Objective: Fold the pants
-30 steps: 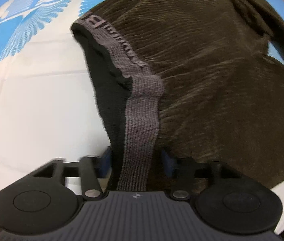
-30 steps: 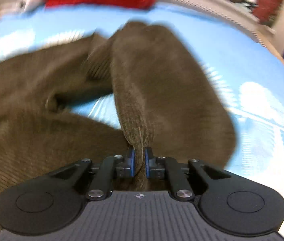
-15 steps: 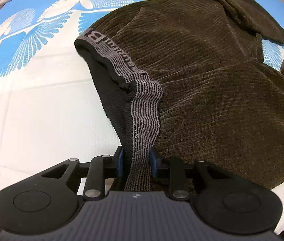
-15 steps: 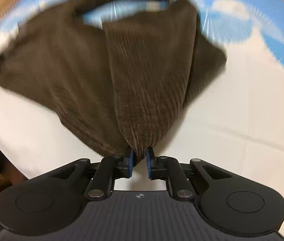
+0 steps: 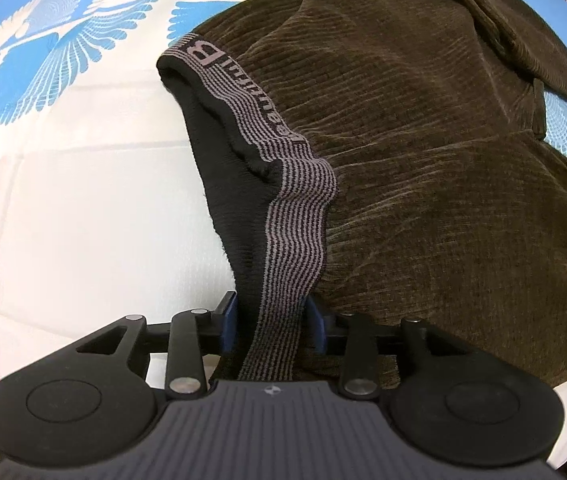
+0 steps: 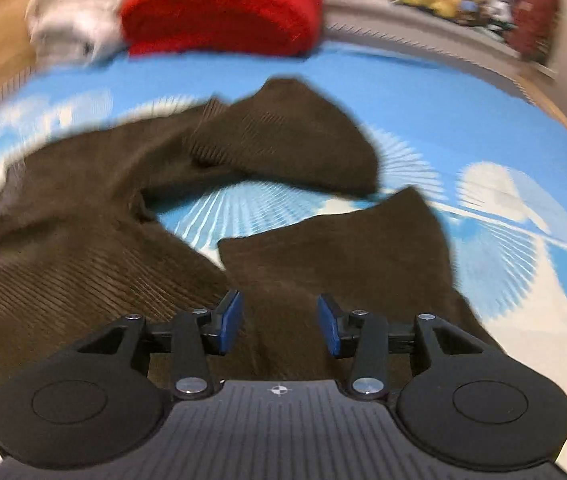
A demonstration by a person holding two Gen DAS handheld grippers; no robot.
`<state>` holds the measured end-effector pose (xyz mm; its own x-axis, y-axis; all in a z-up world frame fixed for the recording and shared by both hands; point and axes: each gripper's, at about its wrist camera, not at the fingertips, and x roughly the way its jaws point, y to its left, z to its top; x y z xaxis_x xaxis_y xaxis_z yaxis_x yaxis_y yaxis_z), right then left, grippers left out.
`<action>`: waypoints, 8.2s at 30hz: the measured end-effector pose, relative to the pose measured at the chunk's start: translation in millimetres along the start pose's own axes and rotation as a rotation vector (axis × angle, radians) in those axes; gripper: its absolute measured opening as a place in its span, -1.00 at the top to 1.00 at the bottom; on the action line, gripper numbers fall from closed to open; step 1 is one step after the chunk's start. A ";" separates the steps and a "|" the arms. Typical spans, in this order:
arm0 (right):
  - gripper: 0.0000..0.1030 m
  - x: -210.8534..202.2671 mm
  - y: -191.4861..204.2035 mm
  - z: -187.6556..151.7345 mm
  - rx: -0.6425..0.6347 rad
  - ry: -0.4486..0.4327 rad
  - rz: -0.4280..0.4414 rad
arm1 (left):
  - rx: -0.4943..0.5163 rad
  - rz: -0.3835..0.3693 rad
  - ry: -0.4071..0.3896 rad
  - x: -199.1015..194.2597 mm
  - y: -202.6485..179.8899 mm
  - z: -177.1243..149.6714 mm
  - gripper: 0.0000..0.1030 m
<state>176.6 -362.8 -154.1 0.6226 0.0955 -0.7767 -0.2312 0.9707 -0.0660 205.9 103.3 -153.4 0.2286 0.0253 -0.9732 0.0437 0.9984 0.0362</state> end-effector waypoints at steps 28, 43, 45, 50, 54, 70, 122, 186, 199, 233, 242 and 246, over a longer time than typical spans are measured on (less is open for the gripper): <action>0.88 -155.0 -297.9 -254.5 1.335 -0.080 -0.434 | 0.114 -0.033 -0.025 -6.9 2.4 -27.1 0.69; 0.14 -156.7 -294.7 -220.3 1.132 0.085 -0.642 | 0.161 0.057 0.004 -48.9 39.1 -47.1 0.84; 0.14 -164.7 -288.4 -211.8 1.093 0.039 -0.716 | 0.160 0.096 0.003 -51.0 36.5 -45.7 0.86; 0.14 -171.8 -270.0 -182.6 1.041 -0.109 -0.603 | 0.157 0.077 -0.125 -73.8 16.6 -28.6 0.83; 0.14 -162.2 -229.5 -136.7 0.814 -0.203 -0.470 | 0.198 -0.008 -0.141 -67.9 -8.6 -24.9 0.73; 0.30 -102.1 -115.6 -12.9 0.483 -0.228 -0.102 | 0.180 0.072 -0.249 -77.2 -74.7 6.7 0.43; 0.76 -42.8 -42.9 138.6 0.211 -0.302 0.306 | 0.039 -0.044 -0.275 -32.4 -186.4 99.7 0.87; 0.88 -11.2 -285.4 -83.8 1.501 -0.202 -0.633 | 0.454 -0.251 -0.198 -10.7 -229.9 82.8 0.53; 0.21 -80.3 -273.9 -41.8 1.299 -0.307 -0.520 | -0.158 -0.146 -0.330 -29.1 -11.5 113.8 -0.03; 0.10 -150.8 -229.6 -251.0 1.467 0.001 -0.378 | -0.271 -0.181 -0.275 -78.0 75.5 -38.1 -0.26; -0.03 -126.6 -213.2 -244.0 1.388 0.123 -0.436 | -0.129 -0.130 -0.181 -26.3 52.2 -78.9 -0.27; 0.00 -126.4 -212.7 -243.7 1.355 0.130 -0.445 | -0.097 -0.135 -0.172 -16.7 42.5 -78.1 -0.26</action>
<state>-35.1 -635.1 -194.5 0.3638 -0.2153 -0.9063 0.8864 0.3789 0.2659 128.0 149.4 -153.4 0.3896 -0.1094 -0.9145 -0.0062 0.9926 -0.1214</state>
